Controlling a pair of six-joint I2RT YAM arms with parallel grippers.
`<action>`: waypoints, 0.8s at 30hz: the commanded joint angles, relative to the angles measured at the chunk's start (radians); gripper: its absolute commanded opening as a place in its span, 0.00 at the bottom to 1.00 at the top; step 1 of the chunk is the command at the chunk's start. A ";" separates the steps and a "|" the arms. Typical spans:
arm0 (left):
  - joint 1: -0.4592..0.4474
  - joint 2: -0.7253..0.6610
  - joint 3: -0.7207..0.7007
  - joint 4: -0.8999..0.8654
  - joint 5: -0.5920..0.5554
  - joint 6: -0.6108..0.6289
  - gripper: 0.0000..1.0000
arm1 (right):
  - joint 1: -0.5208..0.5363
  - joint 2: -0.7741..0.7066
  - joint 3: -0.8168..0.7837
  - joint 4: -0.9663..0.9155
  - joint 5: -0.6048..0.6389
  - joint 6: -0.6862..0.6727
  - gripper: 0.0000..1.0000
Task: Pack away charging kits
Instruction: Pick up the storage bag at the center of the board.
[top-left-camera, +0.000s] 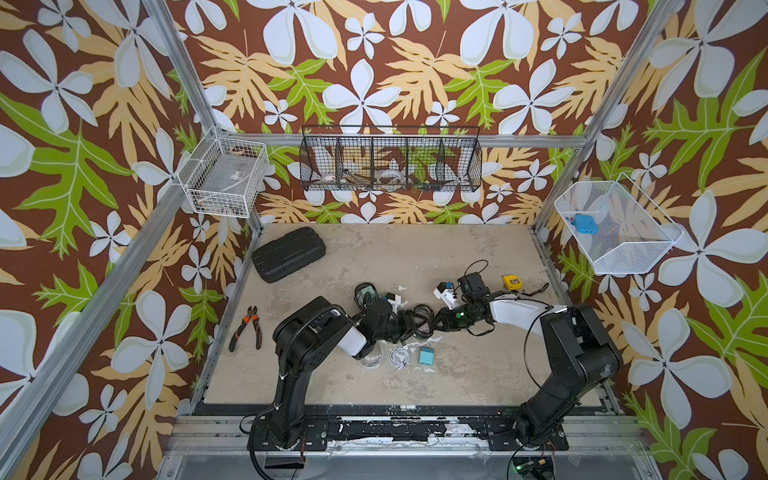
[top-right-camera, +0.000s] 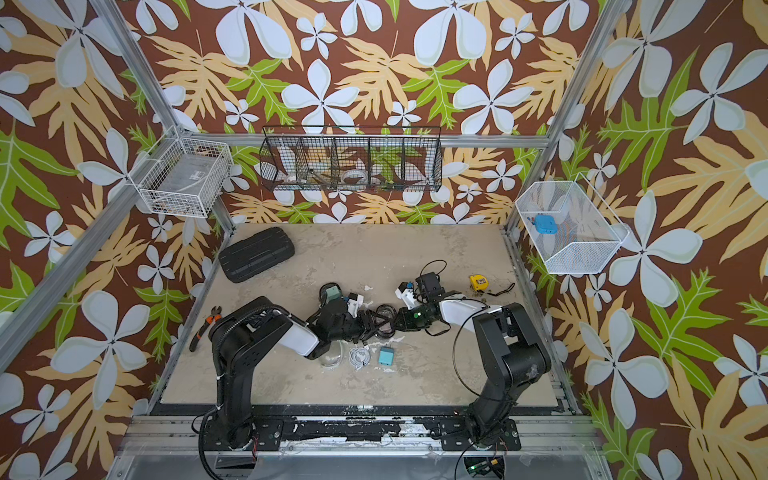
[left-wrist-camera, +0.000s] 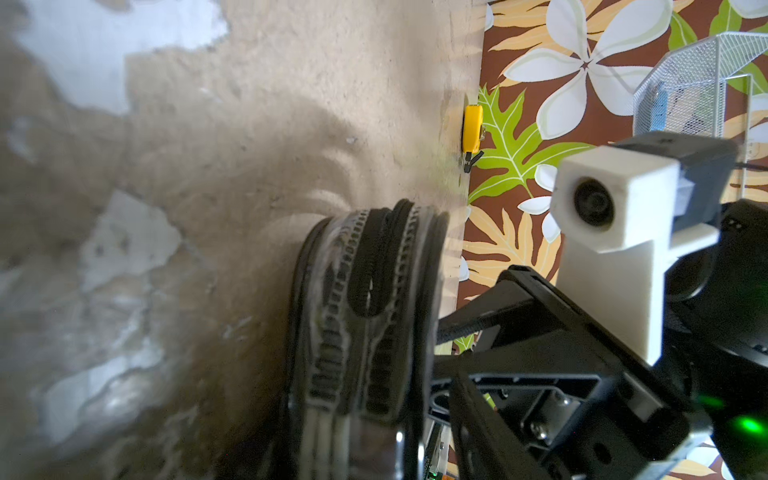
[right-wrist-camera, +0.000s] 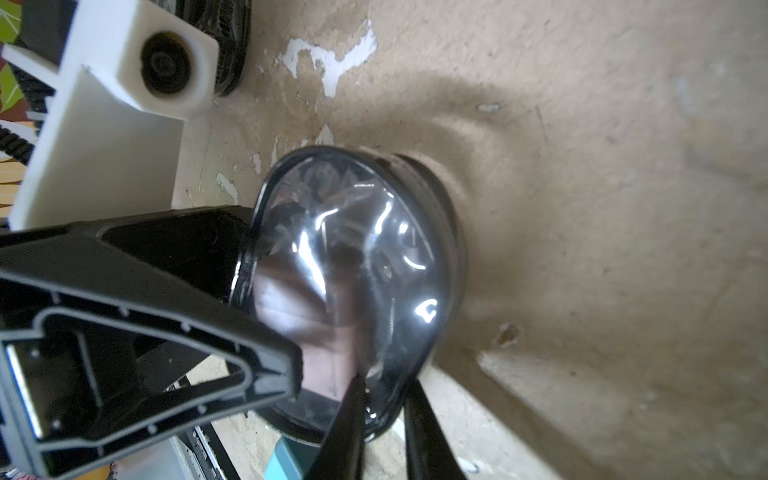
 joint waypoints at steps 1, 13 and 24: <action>0.000 -0.009 0.006 0.002 0.019 0.039 0.56 | -0.001 0.012 0.011 0.004 -0.044 -0.010 0.10; 0.067 -0.016 0.034 -0.058 0.135 0.142 0.63 | 0.008 0.035 0.150 -0.190 0.133 -0.157 0.00; 0.083 0.015 0.212 -0.341 0.215 0.355 0.61 | 0.036 0.071 0.174 -0.218 0.137 -0.189 0.01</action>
